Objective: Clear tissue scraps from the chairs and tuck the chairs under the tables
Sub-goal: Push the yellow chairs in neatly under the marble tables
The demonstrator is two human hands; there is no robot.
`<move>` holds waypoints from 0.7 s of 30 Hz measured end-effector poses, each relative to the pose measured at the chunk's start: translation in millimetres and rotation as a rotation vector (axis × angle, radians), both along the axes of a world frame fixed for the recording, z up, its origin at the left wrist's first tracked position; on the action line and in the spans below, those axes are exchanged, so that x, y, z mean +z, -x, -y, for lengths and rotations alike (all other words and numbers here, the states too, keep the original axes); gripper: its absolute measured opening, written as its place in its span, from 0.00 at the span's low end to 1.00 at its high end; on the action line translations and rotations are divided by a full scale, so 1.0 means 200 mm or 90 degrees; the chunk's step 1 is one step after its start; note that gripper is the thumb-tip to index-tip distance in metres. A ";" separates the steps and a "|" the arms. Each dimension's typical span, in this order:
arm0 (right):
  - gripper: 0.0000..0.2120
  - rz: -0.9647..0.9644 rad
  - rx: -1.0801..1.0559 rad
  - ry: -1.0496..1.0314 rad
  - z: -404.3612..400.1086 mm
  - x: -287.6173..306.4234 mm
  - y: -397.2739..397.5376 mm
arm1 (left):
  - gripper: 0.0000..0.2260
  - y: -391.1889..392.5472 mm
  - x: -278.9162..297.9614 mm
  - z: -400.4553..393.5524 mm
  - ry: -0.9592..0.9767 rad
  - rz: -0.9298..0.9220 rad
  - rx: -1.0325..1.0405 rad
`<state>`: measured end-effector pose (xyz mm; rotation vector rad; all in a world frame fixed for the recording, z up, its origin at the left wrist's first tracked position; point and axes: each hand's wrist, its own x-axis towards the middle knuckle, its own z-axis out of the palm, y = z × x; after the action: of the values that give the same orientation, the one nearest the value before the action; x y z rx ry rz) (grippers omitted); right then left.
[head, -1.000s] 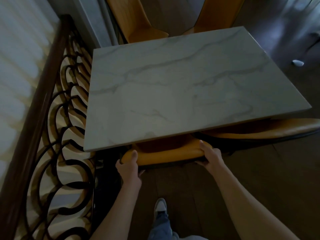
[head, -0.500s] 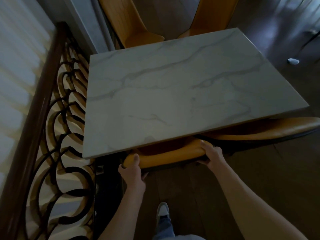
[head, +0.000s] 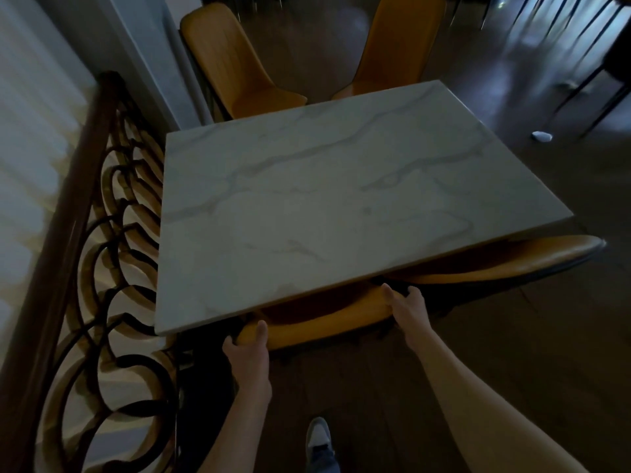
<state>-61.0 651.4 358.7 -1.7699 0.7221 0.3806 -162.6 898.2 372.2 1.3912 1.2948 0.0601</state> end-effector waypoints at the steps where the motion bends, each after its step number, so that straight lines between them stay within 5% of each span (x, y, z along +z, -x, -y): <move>1: 0.41 0.010 0.026 0.028 -0.01 0.02 0.00 | 0.43 0.00 0.02 0.00 -0.047 0.001 -0.043; 5: 0.40 0.112 0.161 0.160 -0.06 0.13 -0.02 | 0.56 -0.05 0.05 -0.05 -0.288 0.055 -0.276; 11: 0.38 0.305 0.218 0.303 -0.06 0.45 -0.17 | 0.42 -0.36 0.43 -0.02 -0.467 0.225 -0.436; 21: 0.41 0.527 0.130 0.487 0.32 1.10 -0.26 | 0.37 -0.78 1.07 0.47 -0.761 0.419 -0.572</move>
<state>-8.4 588.4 578.1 -2.4567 0.0630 -0.5692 -7.3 803.3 585.6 2.5346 -0.1194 0.6930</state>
